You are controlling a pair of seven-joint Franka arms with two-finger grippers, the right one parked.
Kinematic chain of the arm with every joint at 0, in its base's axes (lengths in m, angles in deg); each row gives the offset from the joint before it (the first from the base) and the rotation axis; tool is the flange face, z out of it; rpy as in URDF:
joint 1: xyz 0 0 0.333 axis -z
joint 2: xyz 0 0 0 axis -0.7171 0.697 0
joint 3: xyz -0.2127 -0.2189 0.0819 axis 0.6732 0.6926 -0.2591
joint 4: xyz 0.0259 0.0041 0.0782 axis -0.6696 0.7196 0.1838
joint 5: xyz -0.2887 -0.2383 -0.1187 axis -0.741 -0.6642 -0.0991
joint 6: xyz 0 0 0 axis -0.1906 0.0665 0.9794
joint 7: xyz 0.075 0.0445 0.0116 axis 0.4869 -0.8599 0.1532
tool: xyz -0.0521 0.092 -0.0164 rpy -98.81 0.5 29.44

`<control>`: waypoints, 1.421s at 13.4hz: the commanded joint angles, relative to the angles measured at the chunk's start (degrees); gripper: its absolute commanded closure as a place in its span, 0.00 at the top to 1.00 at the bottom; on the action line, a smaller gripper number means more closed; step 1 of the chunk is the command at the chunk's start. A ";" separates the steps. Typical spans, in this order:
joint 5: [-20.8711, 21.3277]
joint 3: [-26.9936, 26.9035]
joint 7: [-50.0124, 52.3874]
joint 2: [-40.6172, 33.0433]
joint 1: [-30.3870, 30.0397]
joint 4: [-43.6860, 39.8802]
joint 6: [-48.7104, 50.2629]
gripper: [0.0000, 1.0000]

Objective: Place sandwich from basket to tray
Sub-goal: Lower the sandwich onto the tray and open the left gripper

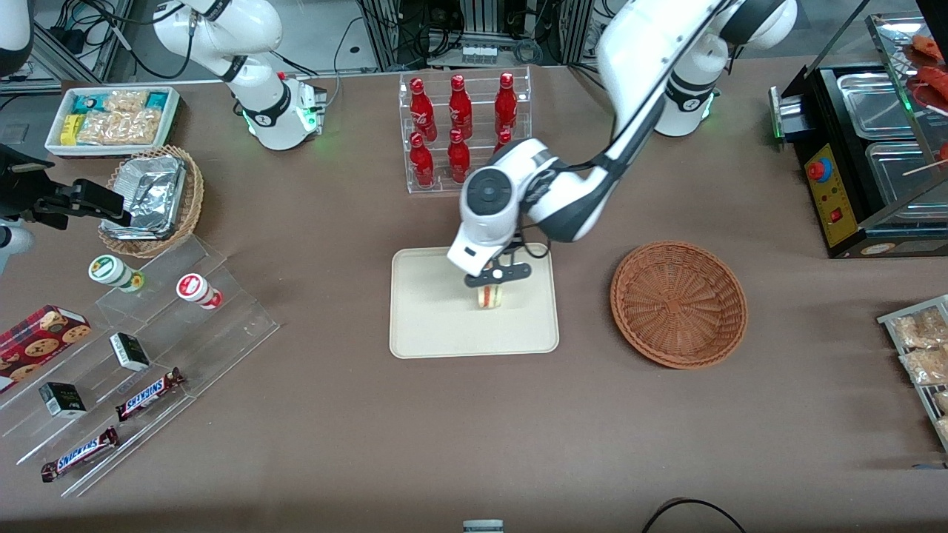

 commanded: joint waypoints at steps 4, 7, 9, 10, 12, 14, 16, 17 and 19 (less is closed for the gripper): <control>3.38 -0.78 3.84 8.75 1.37 -12.66 6.23 0.00; 2.94 -0.78 5.15 9.37 1.29 -13.02 5.63 0.00; 2.59 -0.70 5.77 10.34 1.37 -13.90 5.54 0.00; 2.59 -0.61 6.99 10.69 1.46 -14.25 5.45 0.00; 2.67 -0.61 7.35 11.57 1.90 -14.43 4.14 0.00; 2.59 -0.61 7.27 12.01 1.81 -14.43 2.99 0.13; 2.59 -0.61 6.48 11.49 1.55 -14.34 3.08 1.00; 2.59 -0.52 6.47 11.22 1.55 -14.43 3.16 1.00; 2.59 -0.52 6.56 10.00 1.37 -15.13 3.95 1.00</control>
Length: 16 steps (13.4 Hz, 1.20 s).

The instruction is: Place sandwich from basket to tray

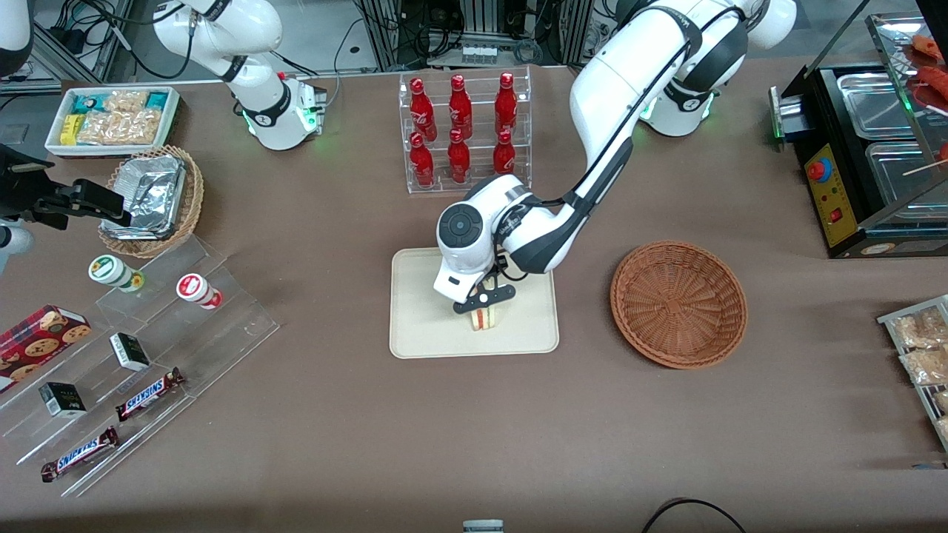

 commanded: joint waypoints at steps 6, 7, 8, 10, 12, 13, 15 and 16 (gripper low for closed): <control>1.02 -0.46 0.53 -4.52 -2.49 -7.92 9.71 1.00; 1.02 -0.55 0.36 -5.92 -3.63 -7.48 9.80 1.00; 0.85 -0.46 0.27 -6.89 -5.64 -6.61 10.93 1.00; 0.50 -0.29 -4.26 -11.27 -8.98 -1.45 12.52 1.00; 0.05 -0.11 -11.91 -16.11 -13.37 4.97 12.44 1.00; -0.38 -0.02 -15.08 -18.65 -15.39 8.31 12.18 1.00; -1.44 -0.02 -22.20 -22.79 -18.82 13.68 12.17 1.00; -2.48 -0.11 -25.19 -24.81 -20.76 15.71 12.26 1.00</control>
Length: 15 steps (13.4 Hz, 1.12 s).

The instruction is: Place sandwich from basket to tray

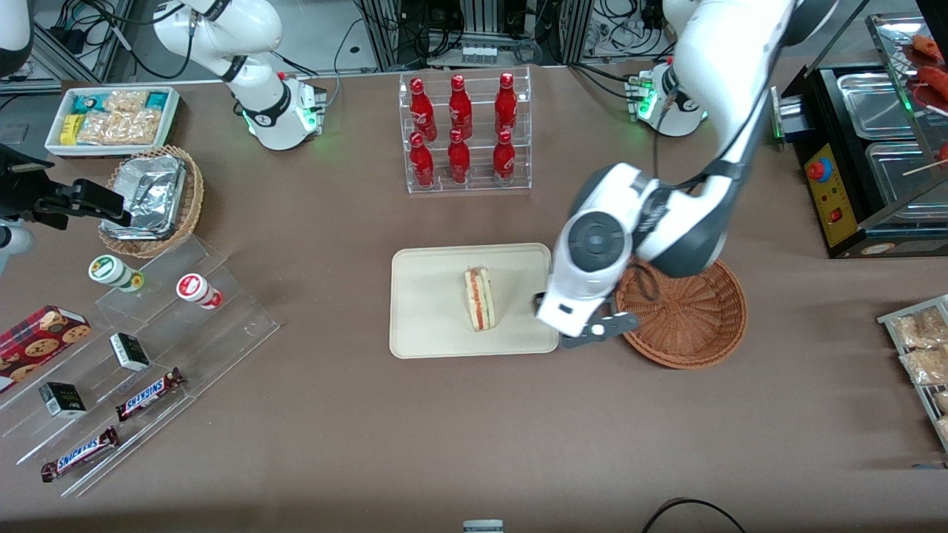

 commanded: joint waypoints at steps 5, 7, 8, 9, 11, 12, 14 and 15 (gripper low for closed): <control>-4.29 0.41 -22.74 -18.54 -11.73 19.00 1.30 1.00; -5.08 0.15 -30.83 -22.86 -14.63 20.25 5.32 1.00; -5.26 0.14 -33.30 -24.44 -17.17 19.99 8.48 1.00; -6.30 0.49 -35.76 -26.28 -20.41 19.82 10.17 1.00; -7.37 -0.12 -43.49 -28.05 -21.93 17.81 13.42 1.00; -7.28 -0.64 -45.87 -27.97 -23.24 15.44 15.35 1.00; -6.58 -1.35 -47.82 -27.80 -23.61 10.79 19.04 1.00; -6.49 -1.87 -47.91 -27.80 -23.70 9.20 20.02 1.00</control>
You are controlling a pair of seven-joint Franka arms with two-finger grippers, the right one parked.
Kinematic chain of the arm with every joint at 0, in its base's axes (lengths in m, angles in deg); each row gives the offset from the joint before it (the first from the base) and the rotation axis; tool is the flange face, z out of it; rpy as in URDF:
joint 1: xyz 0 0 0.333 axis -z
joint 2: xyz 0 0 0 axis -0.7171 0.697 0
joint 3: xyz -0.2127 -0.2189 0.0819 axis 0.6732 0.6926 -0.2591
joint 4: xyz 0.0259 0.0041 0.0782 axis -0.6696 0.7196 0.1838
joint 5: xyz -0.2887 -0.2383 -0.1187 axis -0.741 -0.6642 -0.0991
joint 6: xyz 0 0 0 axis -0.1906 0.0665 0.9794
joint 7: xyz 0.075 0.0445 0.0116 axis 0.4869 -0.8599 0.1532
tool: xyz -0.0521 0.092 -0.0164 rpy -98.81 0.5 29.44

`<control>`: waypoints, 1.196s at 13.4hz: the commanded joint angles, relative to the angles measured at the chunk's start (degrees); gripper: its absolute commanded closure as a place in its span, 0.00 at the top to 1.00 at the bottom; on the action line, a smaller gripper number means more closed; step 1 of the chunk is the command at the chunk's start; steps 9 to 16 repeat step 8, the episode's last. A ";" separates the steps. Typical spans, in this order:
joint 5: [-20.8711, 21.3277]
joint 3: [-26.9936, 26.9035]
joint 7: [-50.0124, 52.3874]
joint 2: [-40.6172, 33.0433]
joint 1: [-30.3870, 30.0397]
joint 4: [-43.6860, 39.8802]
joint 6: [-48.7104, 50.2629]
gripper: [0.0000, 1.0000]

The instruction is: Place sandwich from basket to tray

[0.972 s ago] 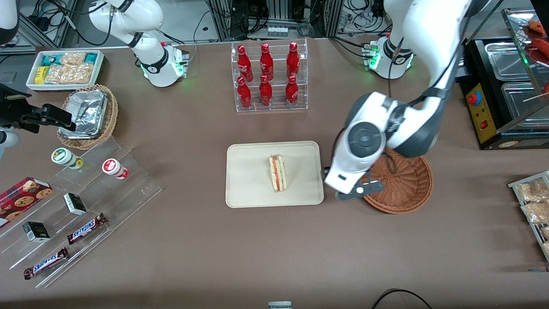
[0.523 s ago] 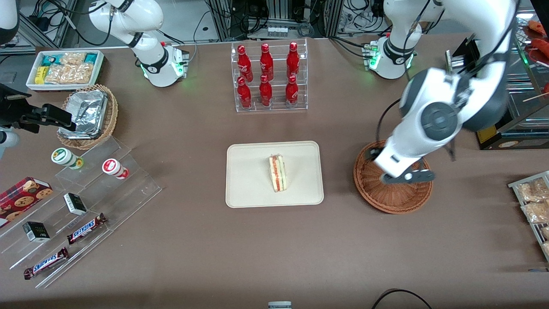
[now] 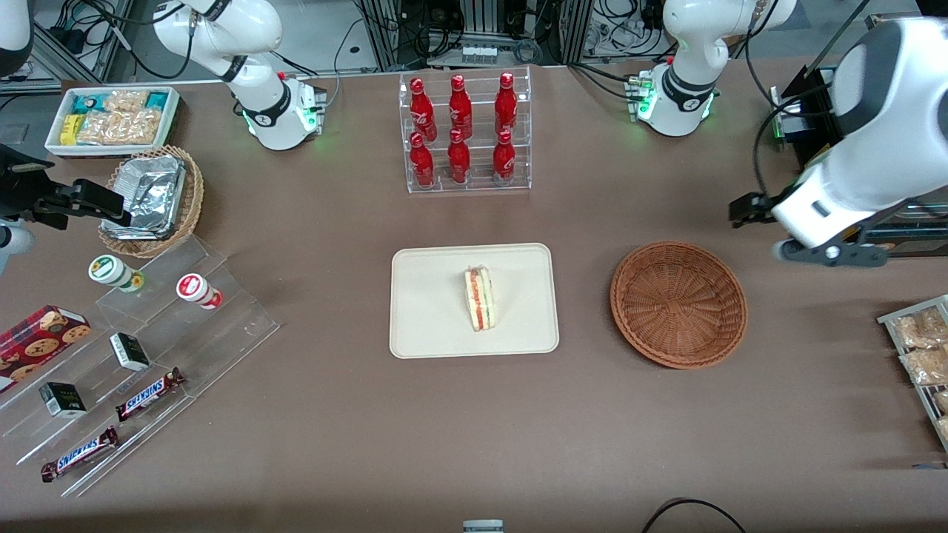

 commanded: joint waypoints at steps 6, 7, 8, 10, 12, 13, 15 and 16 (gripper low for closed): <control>-2.68 -2.90 -4.04 0.05 -0.78 -5.60 3.97 1.00; -3.82 -3.69 -4.13 -0.04 -0.78 -5.69 3.97 1.00; -4.10 -4.91 -4.13 -0.04 -0.78 -5.69 3.88 1.00; -4.10 -4.91 -4.13 -0.04 -0.78 -5.69 3.88 1.00; -4.10 -4.91 -4.13 -0.04 -0.78 -5.69 3.88 1.00; -4.10 -4.91 -4.13 -0.04 -0.78 -5.69 3.88 1.00; -4.10 -4.91 -4.13 -0.04 -0.78 -5.69 3.88 1.00; -4.10 -4.91 -4.13 -0.04 -0.78 -5.69 3.88 1.00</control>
